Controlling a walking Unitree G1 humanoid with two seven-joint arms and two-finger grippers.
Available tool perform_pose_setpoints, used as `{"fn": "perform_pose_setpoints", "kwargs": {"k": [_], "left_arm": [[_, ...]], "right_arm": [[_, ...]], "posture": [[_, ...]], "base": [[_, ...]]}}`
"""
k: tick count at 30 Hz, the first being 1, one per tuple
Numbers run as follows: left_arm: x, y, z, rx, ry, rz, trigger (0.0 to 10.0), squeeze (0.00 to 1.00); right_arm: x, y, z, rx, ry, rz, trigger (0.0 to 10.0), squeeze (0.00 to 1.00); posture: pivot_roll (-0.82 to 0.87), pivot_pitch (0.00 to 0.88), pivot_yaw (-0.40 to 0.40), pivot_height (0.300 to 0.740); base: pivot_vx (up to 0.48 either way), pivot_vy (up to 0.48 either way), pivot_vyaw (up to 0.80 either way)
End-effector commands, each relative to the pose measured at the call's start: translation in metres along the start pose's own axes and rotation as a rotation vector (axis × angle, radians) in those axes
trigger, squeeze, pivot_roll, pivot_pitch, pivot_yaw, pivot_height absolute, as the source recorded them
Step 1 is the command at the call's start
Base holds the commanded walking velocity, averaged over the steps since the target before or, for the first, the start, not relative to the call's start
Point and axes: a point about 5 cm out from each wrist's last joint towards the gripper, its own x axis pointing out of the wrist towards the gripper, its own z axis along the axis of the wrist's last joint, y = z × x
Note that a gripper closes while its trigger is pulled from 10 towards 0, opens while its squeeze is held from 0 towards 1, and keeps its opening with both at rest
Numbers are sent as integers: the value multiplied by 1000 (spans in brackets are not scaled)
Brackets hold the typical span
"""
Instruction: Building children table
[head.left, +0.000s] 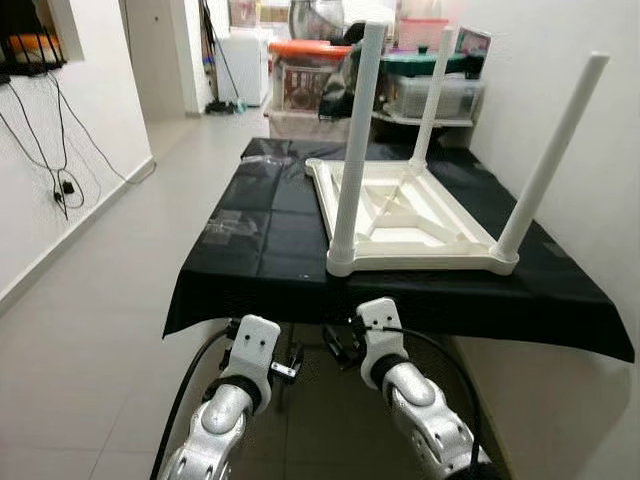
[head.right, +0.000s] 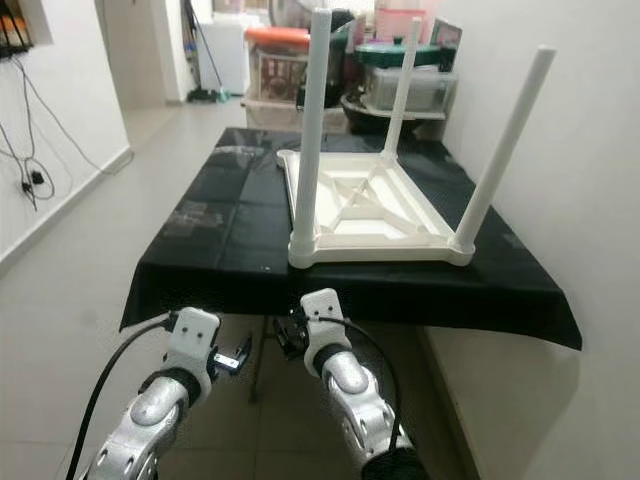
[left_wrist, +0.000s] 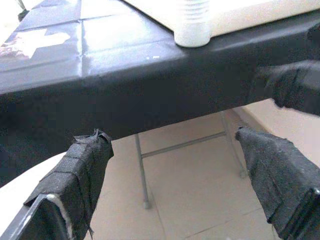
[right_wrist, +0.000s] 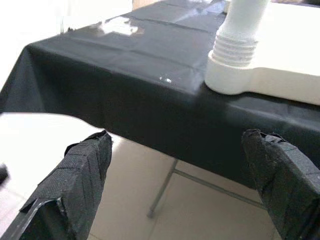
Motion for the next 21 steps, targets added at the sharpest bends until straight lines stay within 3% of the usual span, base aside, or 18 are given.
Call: {"fn": "perform_pose_setpoints", "kwargs": {"k": [1,3,9,18,21], "left_arm": [[3,1,1,-9,-6,4,10000,0],[5,2,1,-13,-6,8,10000,0],[11,4,-2,-25,0,5,10000,0],[15,4,-3,-43,-6,19,10000,0],[15,6,-4,-64,-5,40,10000,0]], "right_arm": [[1,-3,-1,-9,0,-7,10000,0],[3,-4,-1,-10,2,-7,10000,0],[8,-5,-3,-23,13,-9,10000,0],[11,-7,-4,-17,11,2,10000,0],[12,-7,-5,-5,14,12,10000,0]], "posture": [[58,0,-48,740],[59,0,-47,740],[64,0,-48,740],[71,0,-65,740],[73,0,-70,740]], "base": [[0,0,-581],[0,0,-788],[0,0,0],[0,-350,0],[0,0,0]]}}
